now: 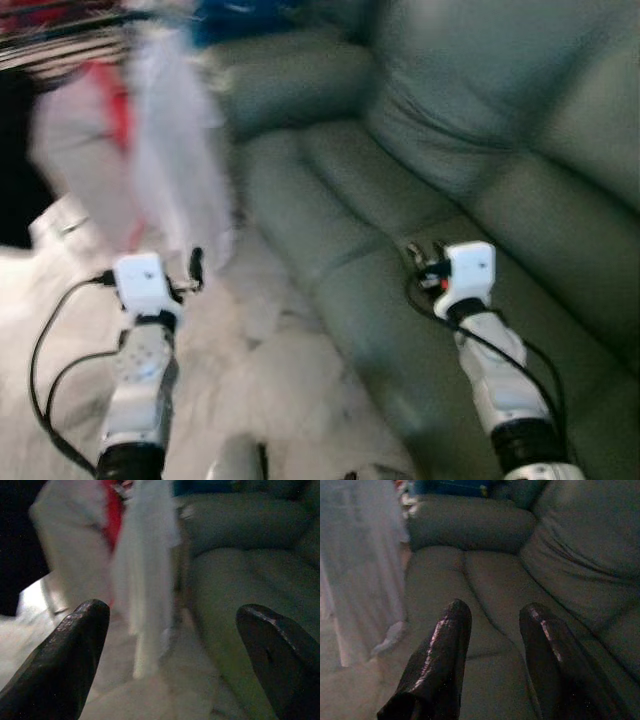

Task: Hang hanger

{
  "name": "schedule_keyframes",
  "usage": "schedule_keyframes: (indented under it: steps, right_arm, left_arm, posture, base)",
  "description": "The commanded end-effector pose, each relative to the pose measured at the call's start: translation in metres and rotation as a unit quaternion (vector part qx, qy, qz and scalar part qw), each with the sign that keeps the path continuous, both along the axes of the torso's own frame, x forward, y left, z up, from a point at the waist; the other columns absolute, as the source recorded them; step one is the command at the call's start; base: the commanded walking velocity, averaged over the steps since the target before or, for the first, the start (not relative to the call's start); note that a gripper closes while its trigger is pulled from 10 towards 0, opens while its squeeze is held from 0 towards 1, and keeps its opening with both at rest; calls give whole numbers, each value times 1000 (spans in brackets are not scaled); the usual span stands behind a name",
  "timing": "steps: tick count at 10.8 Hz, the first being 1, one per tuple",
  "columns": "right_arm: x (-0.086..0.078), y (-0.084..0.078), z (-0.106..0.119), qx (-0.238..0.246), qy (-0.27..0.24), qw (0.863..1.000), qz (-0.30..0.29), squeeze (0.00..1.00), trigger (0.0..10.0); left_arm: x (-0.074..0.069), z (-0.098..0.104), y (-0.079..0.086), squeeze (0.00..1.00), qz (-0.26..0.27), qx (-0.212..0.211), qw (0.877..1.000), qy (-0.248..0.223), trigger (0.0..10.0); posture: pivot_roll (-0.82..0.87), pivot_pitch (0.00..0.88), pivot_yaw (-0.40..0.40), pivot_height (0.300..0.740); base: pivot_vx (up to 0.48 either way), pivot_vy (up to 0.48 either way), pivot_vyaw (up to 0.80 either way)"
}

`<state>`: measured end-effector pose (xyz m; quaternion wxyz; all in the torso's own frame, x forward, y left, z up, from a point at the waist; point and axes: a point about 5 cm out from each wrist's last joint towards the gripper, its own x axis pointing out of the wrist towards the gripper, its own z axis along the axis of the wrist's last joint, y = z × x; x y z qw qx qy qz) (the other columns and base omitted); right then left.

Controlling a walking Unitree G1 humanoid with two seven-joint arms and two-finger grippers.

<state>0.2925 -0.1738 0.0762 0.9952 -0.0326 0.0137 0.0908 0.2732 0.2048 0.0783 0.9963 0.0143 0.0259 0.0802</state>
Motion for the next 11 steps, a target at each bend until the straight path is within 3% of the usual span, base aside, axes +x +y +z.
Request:
schedule_keyframes:
  steps: [1,3,4,5,6,11]
  right_arm:
    - [1,7,0,6,-3,1000,10,0,10000]
    - [1,8,-1,7,-1,1000,12,0,10000]
    - [2,7,1,27,-2,1000,6,0,10000]
    - [2,4,-1,50,6,999,-2,0,10000]
    - [1,2,-2,45,5,999,-2,0,10000]
    - [-1,6,-6,46,15,999,2,0,10000]
  left_arm:
    - [-3,-1,5,0,4,23,1000,0,10000]
    - [-3,-1,4,0,10,28,1000,-2,10000]
    - [-3,-4,4,0,16,16,1000,7,10000]
    - [-3,-5,4,0,10,12,1000,11,10000]
    - [-3,-4,3,0,0,27,1000,1,10000]
    - [-1,-3,5,0,7,18,1000,0,10000]
  posture:
    - [53,82,-84,740]
    - [54,73,-85,740]
    - [53,70,-87,740]
    - [54,71,-90,740]
    - [56,72,-96,740]
    - [55,88,-98,740]
  base:
    - [0,0,800]
    - [0,0,800]
    - [0,480,800]
    - [0,480,0]
    - [0,480,0]
    - [0,480,0]
